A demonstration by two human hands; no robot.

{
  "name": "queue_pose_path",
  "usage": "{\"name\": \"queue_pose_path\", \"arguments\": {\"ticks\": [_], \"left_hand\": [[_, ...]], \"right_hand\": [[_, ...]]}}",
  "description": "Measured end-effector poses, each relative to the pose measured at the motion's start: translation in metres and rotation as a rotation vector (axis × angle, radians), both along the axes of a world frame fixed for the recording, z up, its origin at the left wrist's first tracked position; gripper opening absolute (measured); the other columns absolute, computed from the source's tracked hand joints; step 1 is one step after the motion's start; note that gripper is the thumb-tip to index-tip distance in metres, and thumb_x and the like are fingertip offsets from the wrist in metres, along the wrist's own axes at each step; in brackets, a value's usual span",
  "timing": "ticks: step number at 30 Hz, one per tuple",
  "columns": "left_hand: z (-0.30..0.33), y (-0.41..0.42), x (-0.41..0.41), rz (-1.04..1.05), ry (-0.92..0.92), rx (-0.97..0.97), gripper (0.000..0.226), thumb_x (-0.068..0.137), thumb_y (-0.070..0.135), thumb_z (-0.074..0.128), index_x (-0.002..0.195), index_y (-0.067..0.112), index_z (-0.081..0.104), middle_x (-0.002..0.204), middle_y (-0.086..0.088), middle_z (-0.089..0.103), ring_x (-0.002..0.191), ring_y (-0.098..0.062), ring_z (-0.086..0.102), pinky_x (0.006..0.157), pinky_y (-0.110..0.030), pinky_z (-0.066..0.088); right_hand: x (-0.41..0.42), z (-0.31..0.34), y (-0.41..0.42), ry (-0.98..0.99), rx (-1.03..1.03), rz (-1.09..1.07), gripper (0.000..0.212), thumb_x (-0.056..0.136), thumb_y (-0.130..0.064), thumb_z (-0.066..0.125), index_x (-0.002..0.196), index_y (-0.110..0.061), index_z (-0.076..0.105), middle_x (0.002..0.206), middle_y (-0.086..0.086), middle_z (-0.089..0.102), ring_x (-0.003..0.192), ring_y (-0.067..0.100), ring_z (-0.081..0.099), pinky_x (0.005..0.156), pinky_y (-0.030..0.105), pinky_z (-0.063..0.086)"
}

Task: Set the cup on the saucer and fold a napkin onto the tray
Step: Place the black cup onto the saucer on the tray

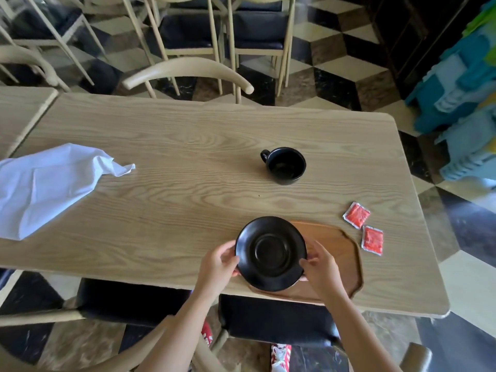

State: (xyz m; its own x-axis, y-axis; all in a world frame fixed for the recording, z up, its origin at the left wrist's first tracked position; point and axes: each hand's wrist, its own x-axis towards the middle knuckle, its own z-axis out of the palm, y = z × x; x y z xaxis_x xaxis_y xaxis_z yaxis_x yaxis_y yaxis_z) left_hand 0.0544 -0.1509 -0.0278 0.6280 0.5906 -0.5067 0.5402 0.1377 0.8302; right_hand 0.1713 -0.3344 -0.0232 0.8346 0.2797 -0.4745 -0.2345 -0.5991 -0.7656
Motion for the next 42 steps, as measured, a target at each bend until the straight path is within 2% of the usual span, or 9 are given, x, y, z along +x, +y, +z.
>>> {"name": "queue_pose_path", "arguments": {"ticks": [5,10,19,22,26,31,36,39,42], "left_hand": [[-0.005,-0.010,0.005,-0.049,0.076,0.041,0.036,0.086,-0.002,0.058,0.120,0.010,0.060,0.087,0.000,0.065,0.069,-0.010,0.064,0.051,-0.014,0.052],[-0.010,-0.017,0.001,-0.089,0.106,0.115,0.038,0.085,0.002,0.060,0.122,0.011,0.059,0.099,-0.007,0.069,0.086,-0.025,0.067,0.081,-0.040,0.057],[-0.007,-0.005,0.004,-0.035,0.104,0.139,0.037,0.086,-0.001,0.058,0.122,0.009,0.059,0.082,0.009,0.060,0.061,-0.013,0.061,0.048,-0.012,0.050],[-0.006,-0.004,0.004,-0.068,0.103,0.144,0.038,0.086,-0.001,0.059,0.122,0.010,0.058,0.083,0.009,0.059,0.057,-0.013,0.060,0.048,-0.011,0.049],[-0.011,-0.001,0.003,-0.071,0.101,0.138,0.038,0.086,0.001,0.060,0.122,0.012,0.058,0.084,0.008,0.058,0.050,-0.008,0.060,0.048,-0.013,0.050],[-0.008,0.005,0.003,-0.203,0.152,0.178,0.035,0.086,0.006,0.059,0.121,0.013,0.056,0.086,0.003,0.061,0.052,-0.006,0.065,0.059,-0.024,0.057],[0.011,0.048,0.031,-0.622,0.317,0.536,0.022,0.089,0.027,0.055,0.108,0.018,0.062,0.092,0.004,0.067,0.077,-0.016,0.066,0.074,-0.031,0.050],[0.028,0.071,0.071,-0.733,0.187,0.807,0.028,0.091,0.025,0.052,0.118,0.021,0.057,0.112,0.002,0.059,0.092,-0.019,0.063,0.071,-0.031,0.048],[0.033,0.075,0.121,-0.850,0.065,0.958,0.044,0.090,0.018,0.051,0.134,0.019,0.044,0.139,-0.001,0.042,0.104,-0.025,0.059,0.079,-0.037,0.050]], "right_hand": [[-0.001,-0.010,-0.012,0.054,0.012,-0.020,0.060,0.078,0.007,0.053,0.108,-0.045,0.058,0.083,-0.010,0.063,0.080,0.024,0.065,0.075,0.048,0.058],[-0.004,-0.014,-0.016,0.031,0.004,-0.017,0.056,0.080,0.006,0.052,0.121,-0.031,0.057,0.104,0.001,0.067,0.089,0.023,0.064,0.078,0.043,0.058],[0.003,-0.016,-0.003,0.040,0.031,0.034,0.053,0.084,0.005,0.051,0.123,-0.031,0.055,0.091,-0.008,0.064,0.084,0.017,0.065,0.072,0.041,0.059],[0.005,-0.015,-0.002,0.010,0.018,0.023,0.050,0.083,0.004,0.053,0.120,-0.031,0.058,0.083,-0.019,0.060,0.079,0.008,0.062,0.062,0.025,0.056],[0.005,-0.015,-0.002,0.022,0.013,0.034,0.048,0.085,0.002,0.055,0.121,-0.029,0.056,0.087,-0.014,0.061,0.083,0.014,0.063,0.068,0.032,0.059],[0.006,-0.014,-0.003,-0.023,-0.034,0.103,0.046,0.085,-0.002,0.057,0.124,-0.025,0.054,0.082,-0.019,0.058,0.079,0.009,0.061,0.066,0.020,0.051],[0.031,-0.004,0.000,-0.247,-0.238,0.195,0.025,0.087,-0.019,0.056,0.110,-0.023,0.063,0.102,-0.003,0.064,0.093,0.020,0.059,0.069,0.028,0.041],[0.067,0.008,0.019,-0.471,-0.306,0.209,0.035,0.086,-0.016,0.053,0.120,-0.021,0.057,0.119,0.004,0.057,0.109,0.025,0.051,0.075,0.032,0.045],[0.102,0.015,0.050,-0.690,-0.370,0.431,0.051,0.086,-0.013,0.051,0.135,-0.020,0.043,0.137,0.007,0.044,0.125,0.026,0.035,0.085,0.038,0.047]]}}
